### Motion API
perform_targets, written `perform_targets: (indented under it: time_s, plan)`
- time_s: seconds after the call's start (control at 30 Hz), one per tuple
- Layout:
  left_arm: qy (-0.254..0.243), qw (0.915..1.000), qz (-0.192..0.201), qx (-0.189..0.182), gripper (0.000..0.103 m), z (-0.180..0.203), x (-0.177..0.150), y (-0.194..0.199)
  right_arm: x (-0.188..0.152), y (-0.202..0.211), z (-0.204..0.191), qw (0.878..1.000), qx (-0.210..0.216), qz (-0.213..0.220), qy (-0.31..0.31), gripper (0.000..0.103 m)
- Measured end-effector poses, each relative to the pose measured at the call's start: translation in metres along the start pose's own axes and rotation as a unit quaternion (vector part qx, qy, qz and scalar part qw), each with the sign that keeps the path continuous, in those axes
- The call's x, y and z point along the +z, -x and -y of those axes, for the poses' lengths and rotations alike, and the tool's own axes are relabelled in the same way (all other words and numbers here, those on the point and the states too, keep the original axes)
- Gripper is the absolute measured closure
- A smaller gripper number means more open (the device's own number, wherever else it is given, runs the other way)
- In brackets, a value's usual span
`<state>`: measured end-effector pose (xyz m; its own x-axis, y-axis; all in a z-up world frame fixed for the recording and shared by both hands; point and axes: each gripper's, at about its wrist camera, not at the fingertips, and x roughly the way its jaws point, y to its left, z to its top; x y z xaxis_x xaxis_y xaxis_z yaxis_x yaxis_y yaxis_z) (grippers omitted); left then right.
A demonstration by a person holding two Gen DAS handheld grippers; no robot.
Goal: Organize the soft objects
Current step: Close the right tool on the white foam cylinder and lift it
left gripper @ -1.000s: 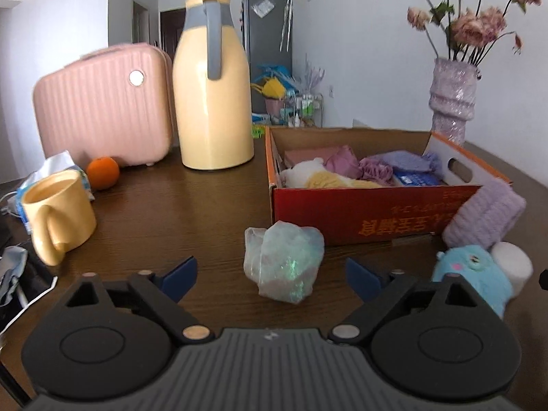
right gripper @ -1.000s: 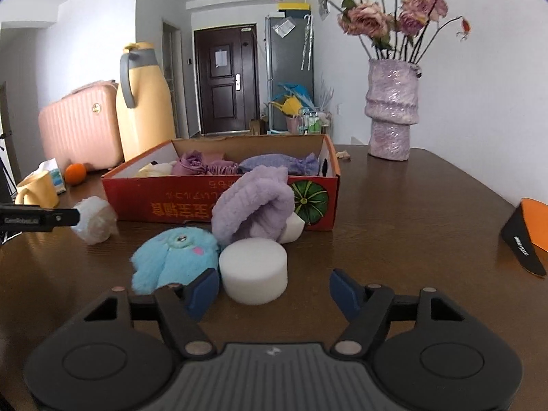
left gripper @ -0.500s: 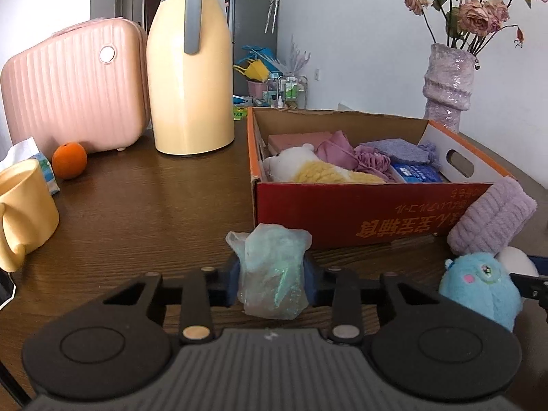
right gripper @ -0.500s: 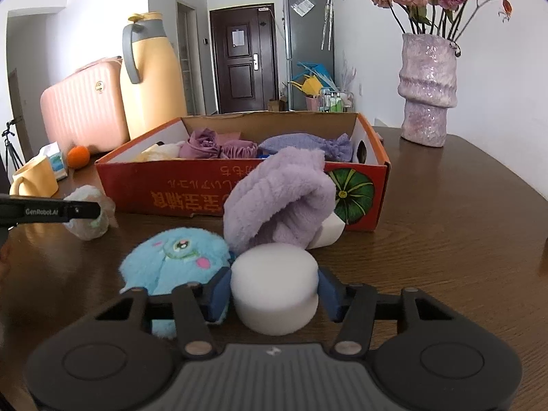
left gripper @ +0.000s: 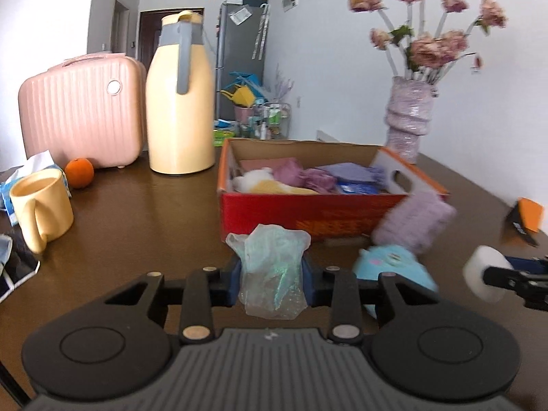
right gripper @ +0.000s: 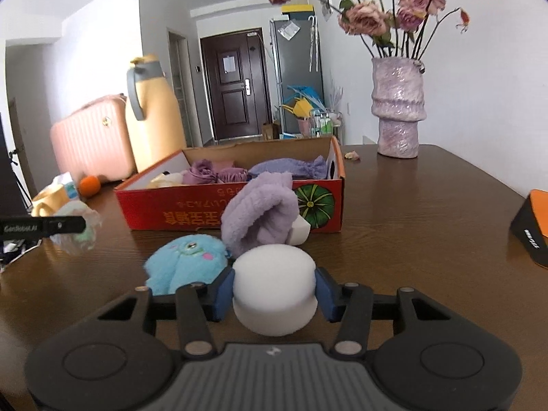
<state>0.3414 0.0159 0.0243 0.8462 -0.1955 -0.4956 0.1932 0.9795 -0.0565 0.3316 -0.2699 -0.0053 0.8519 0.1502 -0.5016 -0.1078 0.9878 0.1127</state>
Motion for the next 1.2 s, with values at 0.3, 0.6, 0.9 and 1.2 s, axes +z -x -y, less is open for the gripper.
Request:
perform_targets:
  time_s: [0.3,0.6,0.9,1.2]
  plan:
    - [-0.006,0.9993,0.026,-0.026,0.068,0.029,-0.019,0.07,-0.014,0.068,-0.009,0.999,0.021,0.037,0.006,0.054]
    - [-0.017,0.9986,0.039,-0.033,0.068,0.045,-0.031,0.103,-0.032,0.115,-0.019,0.997,0.041,0.06,0.014,0.053]
    - [-0.02,0.9983,0.037,-0.039,0.067,0.048,-0.025,0.095,-0.036,0.121,-0.018,0.997,0.048,0.064,0.008,0.053]
    - [0.002,0.9988,0.03,-0.039,0.067,0.045,0.008,0.042,-0.025,0.089,-0.01,0.997,0.052,0.054,-0.002,0.053]
